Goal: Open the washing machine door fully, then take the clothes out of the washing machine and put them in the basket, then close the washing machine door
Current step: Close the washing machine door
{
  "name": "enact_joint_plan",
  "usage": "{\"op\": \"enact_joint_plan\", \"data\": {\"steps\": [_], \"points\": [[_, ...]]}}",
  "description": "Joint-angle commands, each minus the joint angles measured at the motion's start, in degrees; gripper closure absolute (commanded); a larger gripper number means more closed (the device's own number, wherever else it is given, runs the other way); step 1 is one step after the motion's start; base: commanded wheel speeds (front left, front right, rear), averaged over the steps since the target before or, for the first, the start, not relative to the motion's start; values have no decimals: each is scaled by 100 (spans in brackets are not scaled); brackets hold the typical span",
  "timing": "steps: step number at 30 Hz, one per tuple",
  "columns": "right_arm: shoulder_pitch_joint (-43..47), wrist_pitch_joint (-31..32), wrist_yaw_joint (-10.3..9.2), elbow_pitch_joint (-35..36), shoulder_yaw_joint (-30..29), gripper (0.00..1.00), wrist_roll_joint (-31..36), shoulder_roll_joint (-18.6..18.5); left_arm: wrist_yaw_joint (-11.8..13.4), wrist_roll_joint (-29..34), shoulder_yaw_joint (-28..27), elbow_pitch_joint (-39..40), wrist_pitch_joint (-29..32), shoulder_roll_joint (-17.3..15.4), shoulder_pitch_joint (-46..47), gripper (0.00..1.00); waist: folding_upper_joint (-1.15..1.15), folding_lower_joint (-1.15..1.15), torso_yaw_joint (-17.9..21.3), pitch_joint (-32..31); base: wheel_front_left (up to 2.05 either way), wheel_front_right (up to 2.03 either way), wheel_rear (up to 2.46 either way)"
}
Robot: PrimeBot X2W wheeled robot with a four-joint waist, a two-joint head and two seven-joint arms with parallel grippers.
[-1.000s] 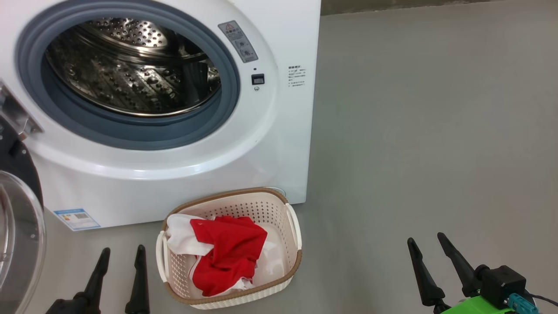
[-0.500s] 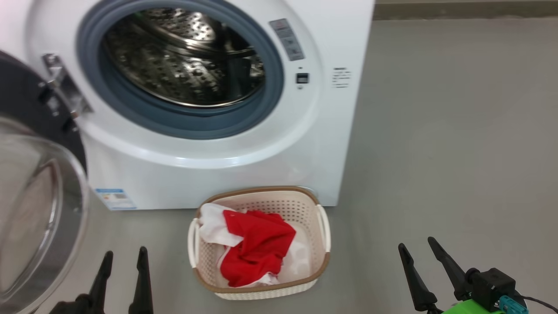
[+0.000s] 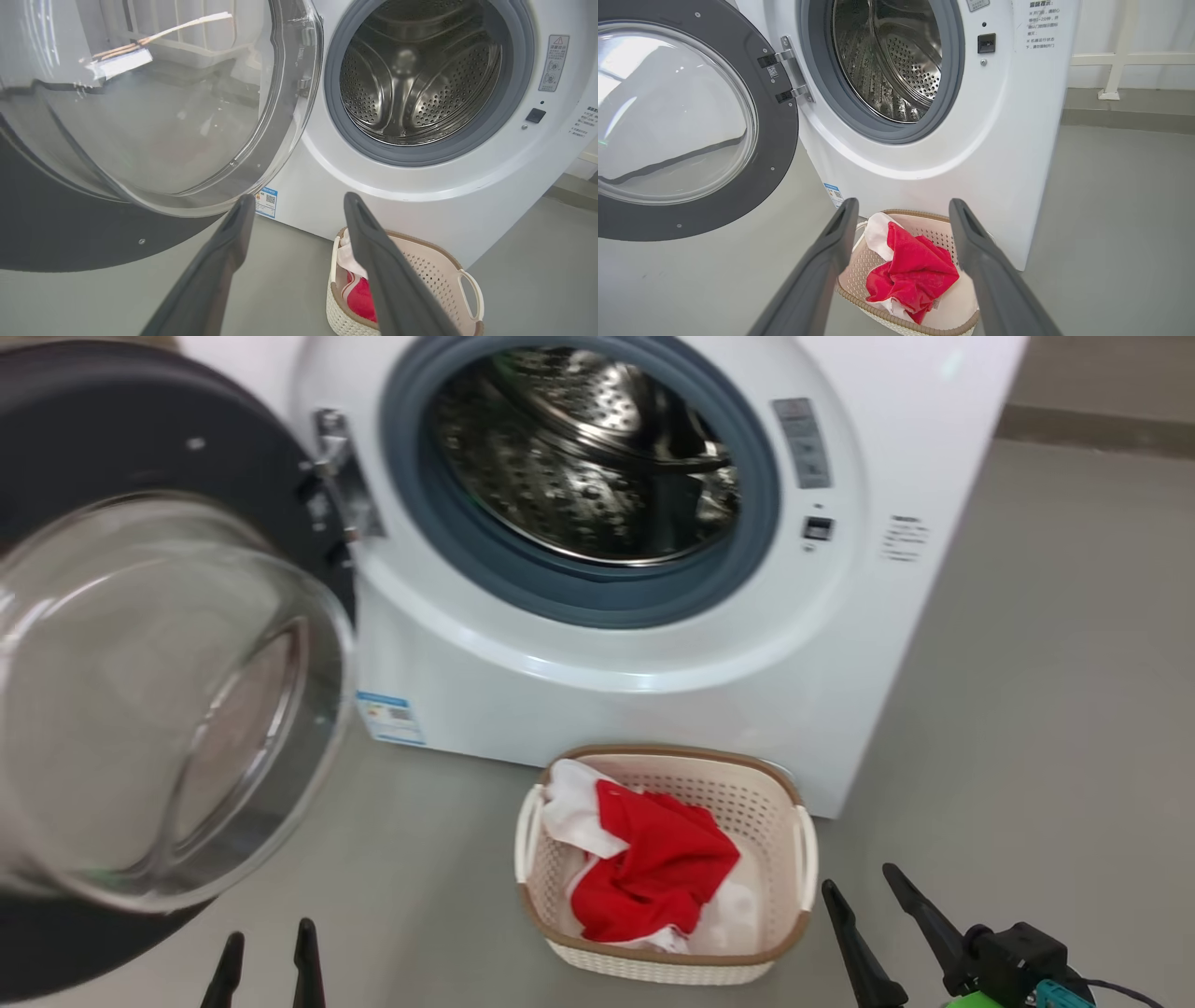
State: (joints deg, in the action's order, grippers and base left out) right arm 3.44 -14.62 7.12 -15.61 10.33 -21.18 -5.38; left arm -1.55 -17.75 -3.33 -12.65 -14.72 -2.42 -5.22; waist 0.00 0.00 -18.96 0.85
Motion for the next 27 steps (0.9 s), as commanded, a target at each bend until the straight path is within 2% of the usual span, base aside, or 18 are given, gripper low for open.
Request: {"op": "enact_joint_plan", "data": {"steps": [1,8,18,25,26,27], "points": [[-111,-38,36,104,166,0,-24,-64,31,-12,-146,153,-28,-46,48,0,0,0,-438,-195,0,0,0],[-268,-38,36,29,504,0,-71,-68,158,-141,-253,265,-28,-46,-129,0,0,0,-722,-225,0,0,0],[-521,-38,36,-111,823,0,-181,-80,337,-341,-282,440,-28,-46,-284,0,0,0,-797,-225,0,0,0],[-503,-38,36,-123,872,0,-215,-95,338,-426,-276,494,-28,-46,-291,0,0,0,-783,-258,0,0,0],[-499,-38,36,-124,867,0,-217,-96,313,-446,-285,524,-28,-46,-265,20,0,0,-779,-260,0,0,0],[-493,-38,36,-124,854,0,-218,-95,285,-464,-305,566,-28,-46,-230,75,0,0,-776,-261,0,0,0]]}}
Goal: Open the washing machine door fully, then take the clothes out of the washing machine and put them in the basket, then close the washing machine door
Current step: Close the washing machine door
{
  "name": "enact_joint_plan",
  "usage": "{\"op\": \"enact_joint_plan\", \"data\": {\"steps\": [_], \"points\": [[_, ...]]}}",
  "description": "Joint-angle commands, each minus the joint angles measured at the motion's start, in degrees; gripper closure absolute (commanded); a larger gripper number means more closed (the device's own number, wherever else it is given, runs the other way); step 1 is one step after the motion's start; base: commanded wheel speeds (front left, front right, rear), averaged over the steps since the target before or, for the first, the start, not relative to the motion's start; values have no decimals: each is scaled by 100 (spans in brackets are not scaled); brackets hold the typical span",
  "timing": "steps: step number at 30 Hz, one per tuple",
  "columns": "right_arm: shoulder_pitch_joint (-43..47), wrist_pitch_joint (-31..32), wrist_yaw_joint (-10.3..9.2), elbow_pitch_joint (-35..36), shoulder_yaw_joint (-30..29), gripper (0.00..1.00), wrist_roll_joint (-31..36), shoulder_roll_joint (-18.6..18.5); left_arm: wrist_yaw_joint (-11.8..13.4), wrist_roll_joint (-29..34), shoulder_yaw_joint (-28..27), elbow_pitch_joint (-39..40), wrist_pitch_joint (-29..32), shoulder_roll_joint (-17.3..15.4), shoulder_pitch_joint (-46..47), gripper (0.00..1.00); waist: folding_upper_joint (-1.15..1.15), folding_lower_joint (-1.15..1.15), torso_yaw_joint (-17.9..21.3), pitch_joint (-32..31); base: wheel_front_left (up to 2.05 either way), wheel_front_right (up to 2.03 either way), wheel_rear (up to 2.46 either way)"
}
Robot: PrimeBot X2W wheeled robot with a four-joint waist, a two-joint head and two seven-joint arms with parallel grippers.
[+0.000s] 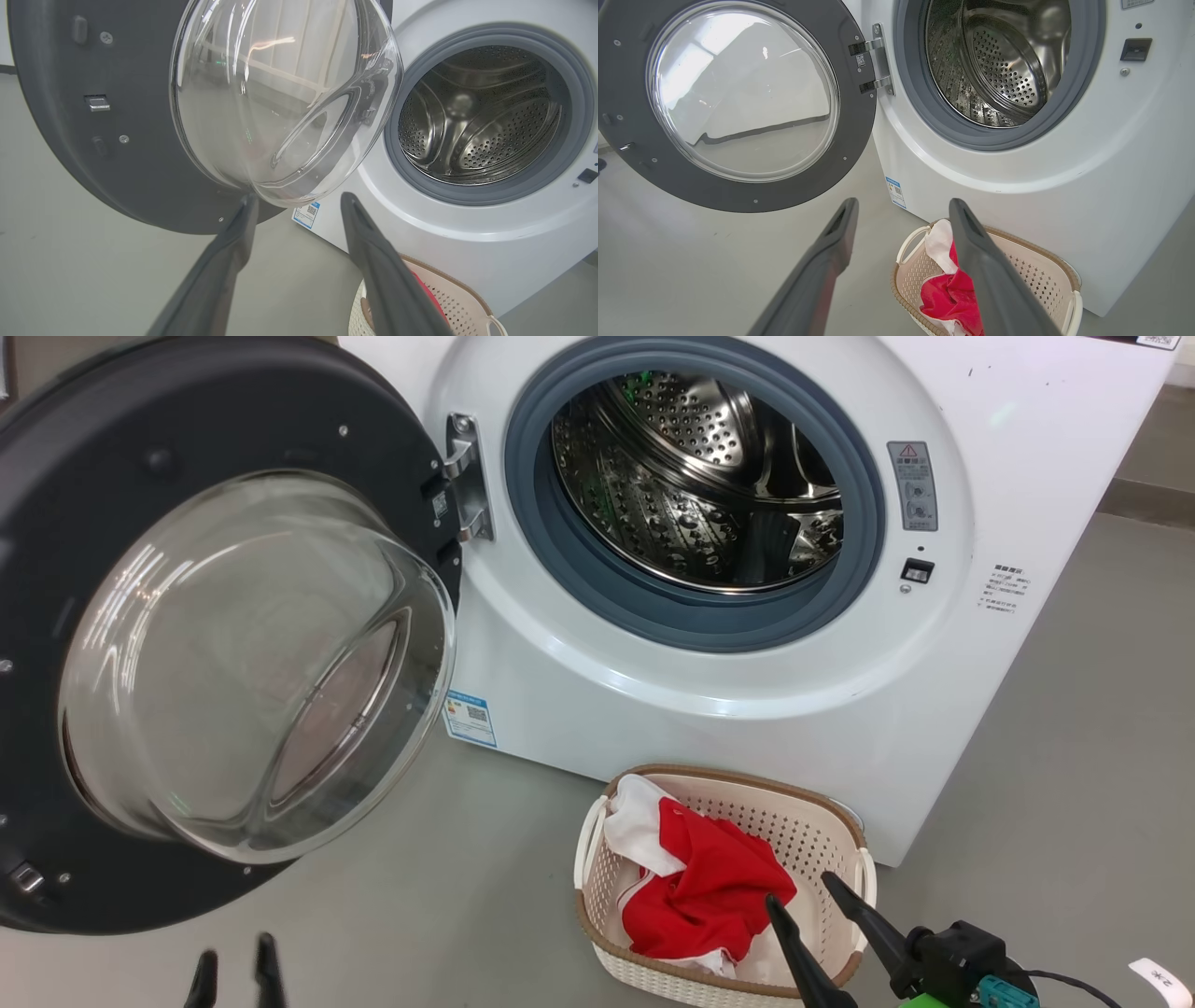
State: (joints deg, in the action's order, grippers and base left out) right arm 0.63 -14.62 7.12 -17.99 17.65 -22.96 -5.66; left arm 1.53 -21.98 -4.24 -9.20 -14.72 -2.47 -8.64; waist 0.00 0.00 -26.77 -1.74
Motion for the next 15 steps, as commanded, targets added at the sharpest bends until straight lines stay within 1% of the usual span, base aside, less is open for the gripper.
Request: {"op": "enact_joint_plan", "data": {"steps": [1,4,5,7,11,14,15], "points": [[-204,-38,36,116,104,0,-41,-63,-62,-39,-245,298,-28,-41,161,100,0,0,8,-4,0,0,0],[-174,-38,36,132,27,0,-33,-41,-193,117,-431,707,-28,-41,380,100,0,0,11,9,0,0,0],[-174,-38,36,132,27,0,-33,-41,-193,117,-431,707,-28,-41,380,100,0,0,11,9,0,0,0],[-140,-38,36,155,-36,0,-20,-18,-297,296,-667,1068,-28,-41,598,100,0,0,13,25,0,0,0],[-53,-38,36,202,-177,0,18,29,-584,666,-1301,1773,-28,-91,1241,100,0,0,10,66,0,0,0],[19,-38,36,226,-255,0,47,68,-756,689,-1710,2035,-28,-296,1873,100,0,0,13,80,0,0,0],[58,-38,36,238,-307,0,61,93,-828,610,-1912,1950,-28,-537,2312,100,0,0,20,84,0,0,0]]}}
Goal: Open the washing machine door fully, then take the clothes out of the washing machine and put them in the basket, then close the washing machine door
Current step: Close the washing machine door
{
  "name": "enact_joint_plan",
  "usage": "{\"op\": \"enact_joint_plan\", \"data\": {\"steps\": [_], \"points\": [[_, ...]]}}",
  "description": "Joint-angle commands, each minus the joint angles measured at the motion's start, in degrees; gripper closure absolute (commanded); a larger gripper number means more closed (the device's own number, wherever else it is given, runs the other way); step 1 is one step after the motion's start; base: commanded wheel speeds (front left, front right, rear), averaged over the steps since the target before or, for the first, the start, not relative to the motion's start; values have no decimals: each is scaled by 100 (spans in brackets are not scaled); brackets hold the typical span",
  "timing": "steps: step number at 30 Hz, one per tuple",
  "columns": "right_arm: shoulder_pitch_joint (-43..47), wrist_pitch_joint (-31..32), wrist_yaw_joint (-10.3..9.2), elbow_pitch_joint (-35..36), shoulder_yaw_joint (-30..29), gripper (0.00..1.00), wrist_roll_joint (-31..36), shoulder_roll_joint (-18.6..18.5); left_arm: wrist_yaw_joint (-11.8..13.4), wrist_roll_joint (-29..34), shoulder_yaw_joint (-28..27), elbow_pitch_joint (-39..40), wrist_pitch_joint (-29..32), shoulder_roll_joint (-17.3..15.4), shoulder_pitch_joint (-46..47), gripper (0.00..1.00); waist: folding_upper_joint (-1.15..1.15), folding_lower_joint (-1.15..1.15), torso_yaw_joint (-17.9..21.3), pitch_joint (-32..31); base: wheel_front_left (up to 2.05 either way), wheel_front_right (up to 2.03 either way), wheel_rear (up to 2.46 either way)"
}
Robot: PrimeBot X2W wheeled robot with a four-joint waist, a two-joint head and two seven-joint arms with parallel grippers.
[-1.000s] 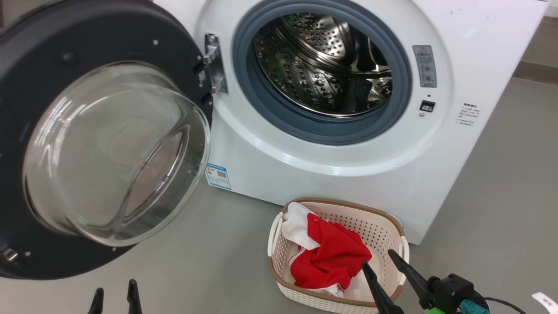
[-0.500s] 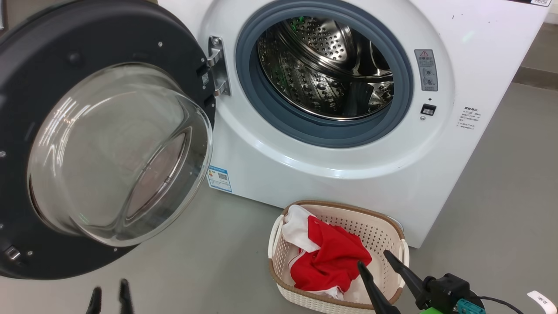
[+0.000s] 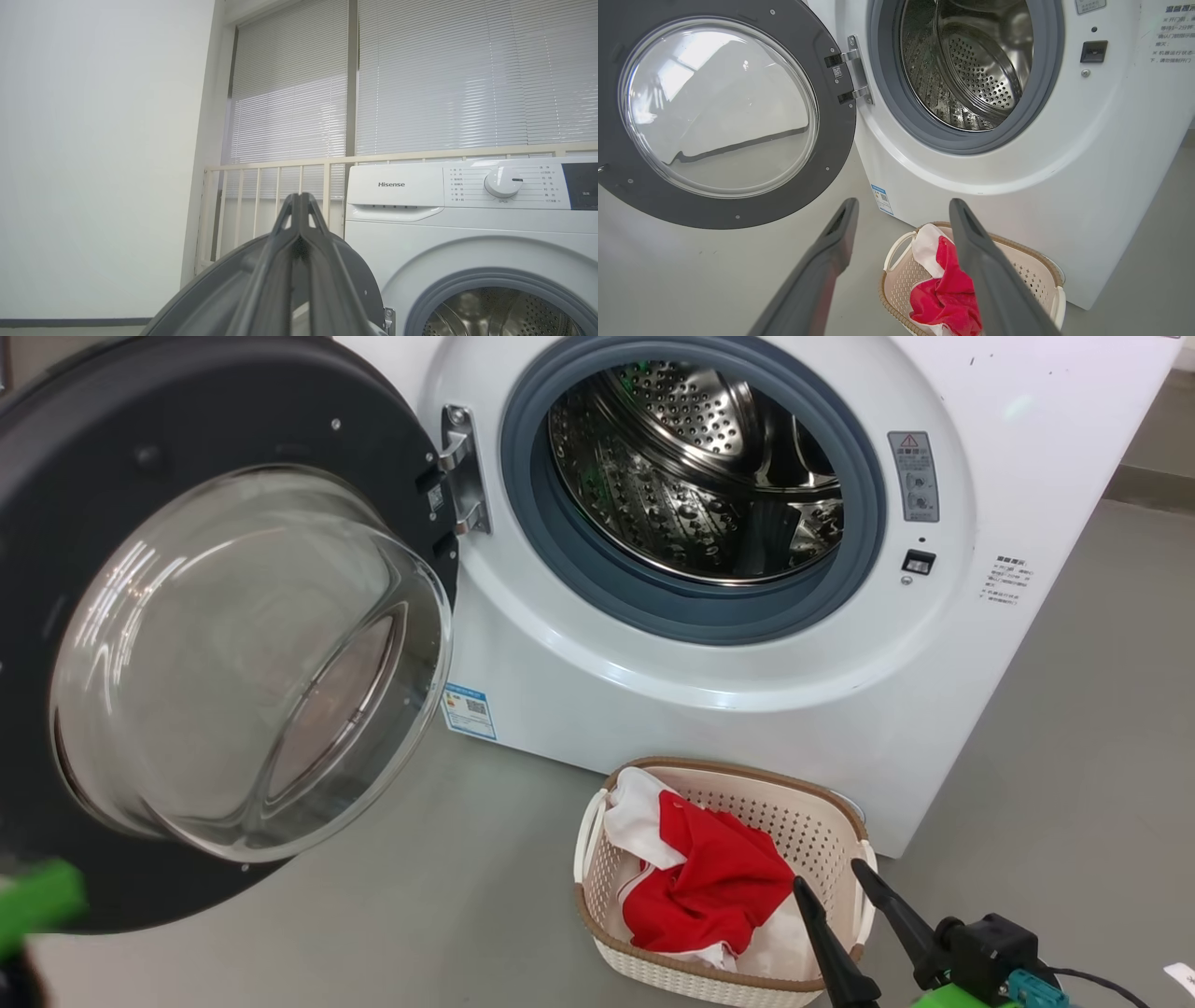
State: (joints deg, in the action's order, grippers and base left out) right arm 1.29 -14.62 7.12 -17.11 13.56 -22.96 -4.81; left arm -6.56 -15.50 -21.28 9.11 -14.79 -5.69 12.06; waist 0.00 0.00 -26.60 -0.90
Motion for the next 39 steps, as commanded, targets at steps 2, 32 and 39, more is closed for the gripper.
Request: {"op": "enact_joint_plan", "data": {"steps": [2,32,39], "points": [[27,-38,36,166,40,0,73,35,-58,-197,-391,-65,-21,-482,710,100,0,0,18,-9,0,0,0],[-95,-38,36,230,-95,0,116,190,-87,-3375,-986,-5671,4551,-3103,3146,100,0,0,330,390,0,0,0],[-60,-38,36,236,-89,0,41,191,-90,-3863,-612,-5084,5315,-3063,2802,100,0,0,318,361,0,0,0]]}}
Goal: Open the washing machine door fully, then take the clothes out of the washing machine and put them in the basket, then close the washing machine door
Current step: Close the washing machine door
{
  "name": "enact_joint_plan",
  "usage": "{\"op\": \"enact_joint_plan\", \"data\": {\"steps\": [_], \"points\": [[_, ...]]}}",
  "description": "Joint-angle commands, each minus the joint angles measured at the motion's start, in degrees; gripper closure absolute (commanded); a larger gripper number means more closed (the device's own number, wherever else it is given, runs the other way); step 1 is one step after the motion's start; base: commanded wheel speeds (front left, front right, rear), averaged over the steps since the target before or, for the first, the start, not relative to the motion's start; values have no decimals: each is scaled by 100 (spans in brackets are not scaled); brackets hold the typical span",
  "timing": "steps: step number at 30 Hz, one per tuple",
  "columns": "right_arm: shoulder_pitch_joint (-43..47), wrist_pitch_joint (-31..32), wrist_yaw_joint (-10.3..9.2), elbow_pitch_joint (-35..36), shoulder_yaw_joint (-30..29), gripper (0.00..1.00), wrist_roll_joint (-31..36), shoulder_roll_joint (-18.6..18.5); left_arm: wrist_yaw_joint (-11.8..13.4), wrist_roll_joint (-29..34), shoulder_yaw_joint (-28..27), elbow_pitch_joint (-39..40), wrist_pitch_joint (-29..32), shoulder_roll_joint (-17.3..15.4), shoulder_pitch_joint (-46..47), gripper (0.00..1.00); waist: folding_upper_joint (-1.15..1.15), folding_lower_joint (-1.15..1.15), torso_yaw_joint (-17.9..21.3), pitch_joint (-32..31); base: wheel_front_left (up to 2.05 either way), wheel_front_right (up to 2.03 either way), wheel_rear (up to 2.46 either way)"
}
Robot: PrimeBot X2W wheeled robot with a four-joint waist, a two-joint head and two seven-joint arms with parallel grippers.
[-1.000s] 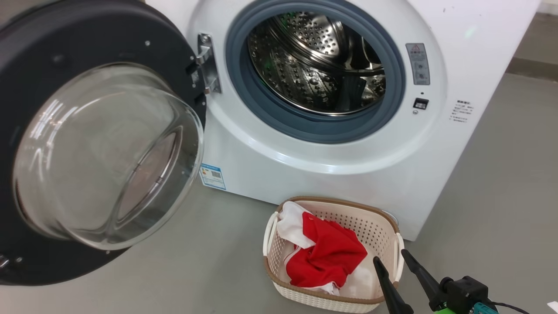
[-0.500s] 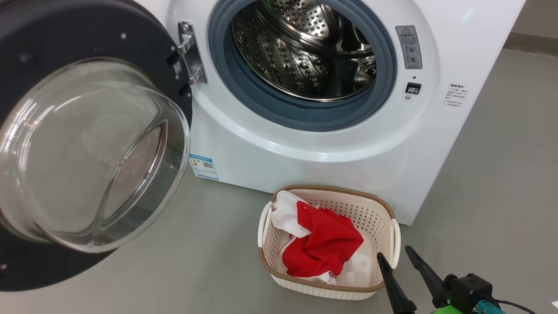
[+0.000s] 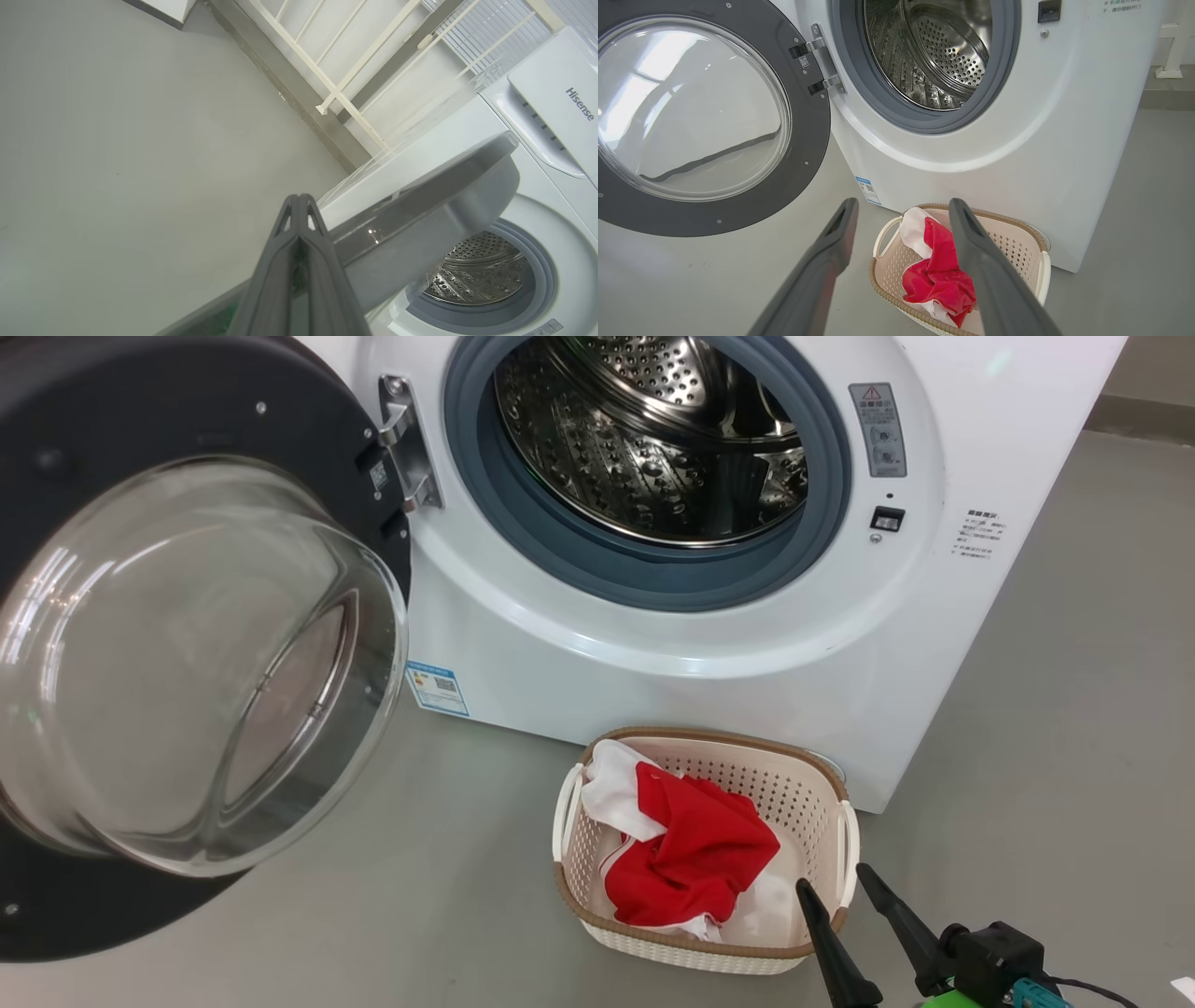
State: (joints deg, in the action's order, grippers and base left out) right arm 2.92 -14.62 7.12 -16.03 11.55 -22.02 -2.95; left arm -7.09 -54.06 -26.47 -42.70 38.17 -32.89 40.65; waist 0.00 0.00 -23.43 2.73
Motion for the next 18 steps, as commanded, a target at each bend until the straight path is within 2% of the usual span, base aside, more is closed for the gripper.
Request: {"op": "enact_joint_plan", "data": {"steps": [1,11,18], "points": [[-219,-38,36,128,110,0,-61,6,-38,-87,-43,221,103,-337,-144,100,0,0,2,-11,0,0,0],[-163,-38,36,138,60,0,-71,7,-39,-1106,569,1784,1087,-261,-1105,100,0,0,-19,-134,0,0,0],[-120,-38,36,125,88,0,-86,7,-39,-1857,994,2976,1445,-294,-1671,100,0,0,1,-218,0,0,0]]}}
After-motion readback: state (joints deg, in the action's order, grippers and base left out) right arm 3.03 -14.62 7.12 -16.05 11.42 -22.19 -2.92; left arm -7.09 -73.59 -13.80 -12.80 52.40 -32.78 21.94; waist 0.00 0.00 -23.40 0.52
